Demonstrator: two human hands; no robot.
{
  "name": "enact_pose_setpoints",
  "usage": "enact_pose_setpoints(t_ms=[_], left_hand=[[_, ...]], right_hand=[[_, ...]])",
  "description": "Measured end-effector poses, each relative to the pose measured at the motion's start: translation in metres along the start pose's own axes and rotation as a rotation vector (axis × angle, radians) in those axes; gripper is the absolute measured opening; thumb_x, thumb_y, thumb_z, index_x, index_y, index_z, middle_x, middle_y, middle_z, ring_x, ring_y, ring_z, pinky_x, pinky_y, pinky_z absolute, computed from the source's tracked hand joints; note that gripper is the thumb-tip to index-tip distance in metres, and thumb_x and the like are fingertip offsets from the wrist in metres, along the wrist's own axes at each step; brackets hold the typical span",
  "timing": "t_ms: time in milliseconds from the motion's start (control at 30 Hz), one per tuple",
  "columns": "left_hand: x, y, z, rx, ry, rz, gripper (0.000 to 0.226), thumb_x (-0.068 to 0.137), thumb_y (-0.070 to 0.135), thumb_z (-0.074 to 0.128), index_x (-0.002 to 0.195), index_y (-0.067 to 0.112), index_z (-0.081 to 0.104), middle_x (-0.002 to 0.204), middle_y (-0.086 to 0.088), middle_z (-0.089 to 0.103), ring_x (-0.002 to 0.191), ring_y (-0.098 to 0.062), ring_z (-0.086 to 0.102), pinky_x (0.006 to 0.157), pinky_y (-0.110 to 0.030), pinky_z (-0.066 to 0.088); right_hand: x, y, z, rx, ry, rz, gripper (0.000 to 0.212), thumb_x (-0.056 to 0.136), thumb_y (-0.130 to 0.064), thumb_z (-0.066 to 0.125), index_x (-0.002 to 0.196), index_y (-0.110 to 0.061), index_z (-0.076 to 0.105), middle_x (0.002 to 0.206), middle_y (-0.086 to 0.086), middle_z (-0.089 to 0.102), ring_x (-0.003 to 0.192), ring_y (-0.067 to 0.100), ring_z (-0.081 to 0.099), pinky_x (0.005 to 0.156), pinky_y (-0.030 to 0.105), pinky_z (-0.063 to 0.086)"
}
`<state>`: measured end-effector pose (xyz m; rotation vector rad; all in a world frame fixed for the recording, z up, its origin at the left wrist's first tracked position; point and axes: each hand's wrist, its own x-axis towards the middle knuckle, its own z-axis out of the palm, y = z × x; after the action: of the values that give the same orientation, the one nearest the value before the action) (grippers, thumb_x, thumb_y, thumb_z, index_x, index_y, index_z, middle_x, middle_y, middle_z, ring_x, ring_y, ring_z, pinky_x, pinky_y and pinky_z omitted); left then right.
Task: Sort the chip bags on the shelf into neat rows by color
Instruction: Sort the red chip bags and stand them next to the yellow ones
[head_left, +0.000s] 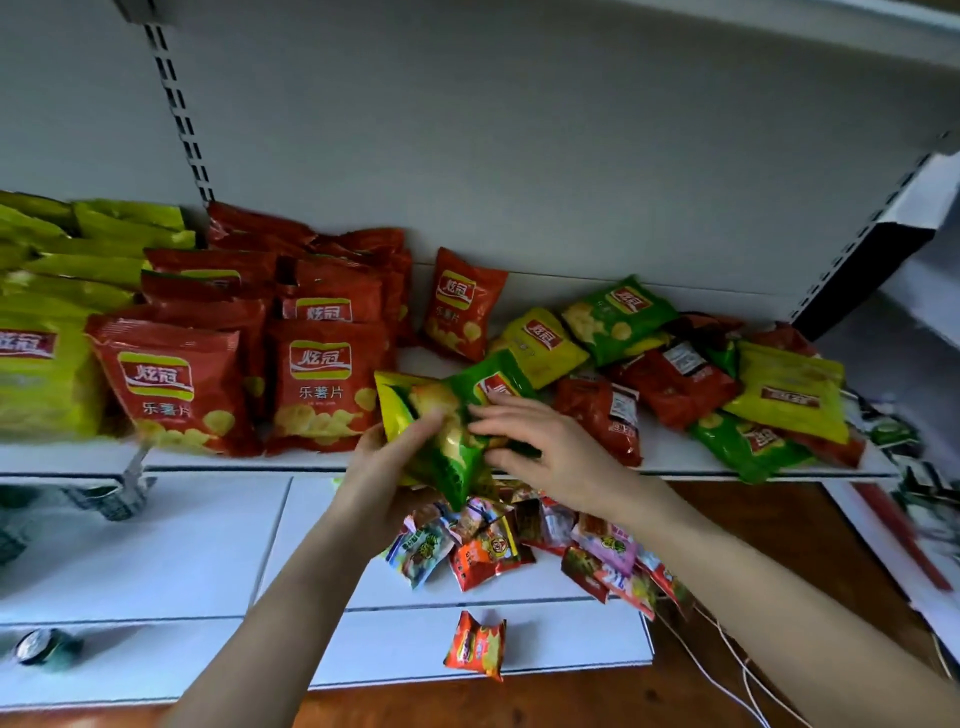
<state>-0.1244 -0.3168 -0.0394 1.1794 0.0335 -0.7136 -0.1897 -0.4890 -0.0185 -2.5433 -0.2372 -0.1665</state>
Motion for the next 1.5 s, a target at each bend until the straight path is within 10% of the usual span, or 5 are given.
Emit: enact_pose_setpoints(t_ms=[233, 567, 867, 1233, 1500], left_hand=[[-0.001, -0.003, -0.007, 0.01, 0.155, 0.067, 0.052, 0.085, 0.007, 0.064, 0.132, 0.01, 0.042, 0.108, -0.014, 0.064, 0.081, -0.025, 0.068, 0.057, -0.032, 0.056], [-0.004, -0.005, 0.007, 0.045, 0.247, 0.188, 0.04, 0.084, 0.003, 0.065, 0.115, 0.019, 0.047, 0.1, -0.01, 0.065, 0.081, -0.025, 0.068, 0.067, -0.037, 0.055], [0.003, -0.011, 0.031, 0.03, 0.296, 0.255, 0.043, 0.086, 0.005, 0.064, 0.122, 0.012, 0.042, 0.106, -0.014, 0.063, 0.085, -0.026, 0.066, 0.065, -0.036, 0.053], [-0.007, 0.006, 0.053, -0.091, 0.415, 0.486, 0.033, 0.087, 0.006, 0.062, 0.114, 0.017, 0.046, 0.097, -0.005, 0.06, 0.085, -0.022, 0.065, 0.07, -0.04, 0.055], [-0.063, 0.027, -0.011, -0.27, 0.577, 0.657, 0.064, 0.069, 0.019, 0.07, 0.127, 0.015, 0.044, 0.099, -0.003, 0.063, 0.083, -0.017, 0.066, 0.061, -0.033, 0.059]], right_hand=[[0.059, 0.061, -0.047, -0.117, 0.232, 0.37, 0.031, 0.092, -0.026, 0.054, 0.114, -0.006, 0.061, 0.116, 0.008, 0.063, 0.108, 0.022, 0.057, 0.089, 0.029, 0.043], [0.102, 0.12, -0.015, -0.433, -0.175, 0.493, 0.033, 0.087, -0.035, 0.058, 0.112, -0.014, 0.061, 0.114, 0.01, 0.063, 0.102, 0.026, 0.059, 0.079, 0.03, 0.047], [0.087, 0.127, -0.102, 0.643, 0.556, 0.634, 0.011, 0.085, -0.004, 0.055, 0.077, 0.001, 0.061, 0.077, 0.02, 0.06, 0.077, 0.025, 0.062, 0.062, 0.021, 0.043], [0.027, 0.03, -0.057, 0.112, 0.188, -0.074, 0.038, 0.071, -0.061, 0.05, 0.089, -0.028, 0.059, 0.136, -0.014, 0.032, 0.133, 0.007, 0.023, 0.106, 0.023, 0.014], [0.078, -0.044, 0.005, 0.119, 0.149, -0.392, 0.045, 0.074, -0.053, 0.055, 0.09, -0.013, 0.067, 0.14, -0.004, 0.031, 0.135, 0.02, 0.022, 0.108, 0.027, 0.013]])
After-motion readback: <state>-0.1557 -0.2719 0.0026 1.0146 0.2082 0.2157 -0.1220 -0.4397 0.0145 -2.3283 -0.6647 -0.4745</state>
